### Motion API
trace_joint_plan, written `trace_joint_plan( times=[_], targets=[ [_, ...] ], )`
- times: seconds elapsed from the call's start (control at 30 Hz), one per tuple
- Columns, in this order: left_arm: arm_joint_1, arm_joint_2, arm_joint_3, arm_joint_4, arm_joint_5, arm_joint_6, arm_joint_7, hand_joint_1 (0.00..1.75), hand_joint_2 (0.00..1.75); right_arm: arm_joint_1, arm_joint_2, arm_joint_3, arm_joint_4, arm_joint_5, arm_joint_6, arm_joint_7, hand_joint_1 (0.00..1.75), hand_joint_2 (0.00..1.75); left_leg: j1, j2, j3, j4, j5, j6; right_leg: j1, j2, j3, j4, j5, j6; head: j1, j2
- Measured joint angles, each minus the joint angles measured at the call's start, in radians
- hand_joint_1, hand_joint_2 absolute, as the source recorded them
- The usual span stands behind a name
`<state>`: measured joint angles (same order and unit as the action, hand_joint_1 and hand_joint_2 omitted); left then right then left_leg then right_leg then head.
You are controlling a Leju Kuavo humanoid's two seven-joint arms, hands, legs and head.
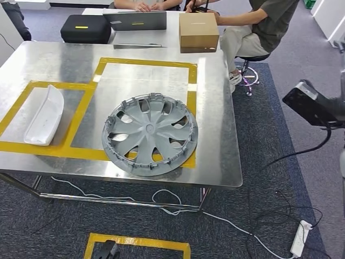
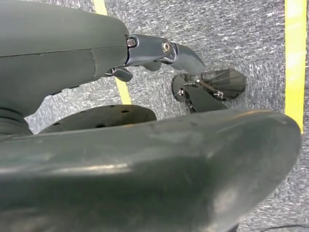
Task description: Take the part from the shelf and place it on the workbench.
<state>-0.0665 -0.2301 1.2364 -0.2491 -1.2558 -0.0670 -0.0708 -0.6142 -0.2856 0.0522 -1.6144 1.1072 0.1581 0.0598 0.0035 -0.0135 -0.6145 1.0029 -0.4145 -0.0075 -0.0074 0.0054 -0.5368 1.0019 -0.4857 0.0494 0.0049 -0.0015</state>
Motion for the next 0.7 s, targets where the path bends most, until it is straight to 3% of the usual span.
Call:
trace_joint_plan(
  times=[0.17,0.33,0.43,0.57,0.7],
  targets=[
    [0.004,-0.014,0.012,-0.005,0.007,0.009,0.031,0.0,0.0,0.231,-0.034,-0.233,-0.236,-0.058,-0.04,-0.046,0.0,0.0,-0.001,-0.002,-0.001,0.0,-0.002,0.002,0.0,-0.002,0.003,-0.001,-0.002,0.002,0.0,0.0],
    [0.0,-0.021,0.014,-0.01,-0.017,0.025,0.098,0.0,0.0,0.35,-0.016,-0.413,-0.39,-0.159,-0.154,-0.117,0.0,0.0,-0.001,-0.001,0.0,0.0,-0.003,0.002,-0.001,-0.002,-0.002,-0.002,-0.003,0.002,0.0,0.0],
    [0.003,-0.023,0.014,-0.01,-0.03,0.027,0.115,0.0,0.0,0.417,0.046,-0.578,-0.482,-0.329,-0.239,-0.209,0.0,0.0,0.0,-0.002,0.001,0.0,-0.004,0.002,0.0,-0.004,-0.002,-0.002,-0.006,0.002,0.0,0.0],
    [0.003,-0.027,0.014,-0.011,-0.032,0.024,0.113,0.0,0.0,0.489,0.172,-0.824,-0.551,-0.535,-0.272,-0.352,0.0,0.0,-0.001,-0.001,0.002,-0.001,-0.006,0.002,0.0,-0.001,0.004,-0.002,-0.007,0.002,0.0,0.0],
    [-0.001,-0.029,0.014,-0.011,-0.038,0.024,0.113,0.0,0.0,0.52,0.272,-0.976,-0.564,-0.637,-0.331,-0.37,0.0,0.0,-0.001,0.0,0.003,-0.001,-0.007,0.002,0.0,0.001,0.001,-0.002,-0.008,0.002,0.0,0.0]
  ],
)
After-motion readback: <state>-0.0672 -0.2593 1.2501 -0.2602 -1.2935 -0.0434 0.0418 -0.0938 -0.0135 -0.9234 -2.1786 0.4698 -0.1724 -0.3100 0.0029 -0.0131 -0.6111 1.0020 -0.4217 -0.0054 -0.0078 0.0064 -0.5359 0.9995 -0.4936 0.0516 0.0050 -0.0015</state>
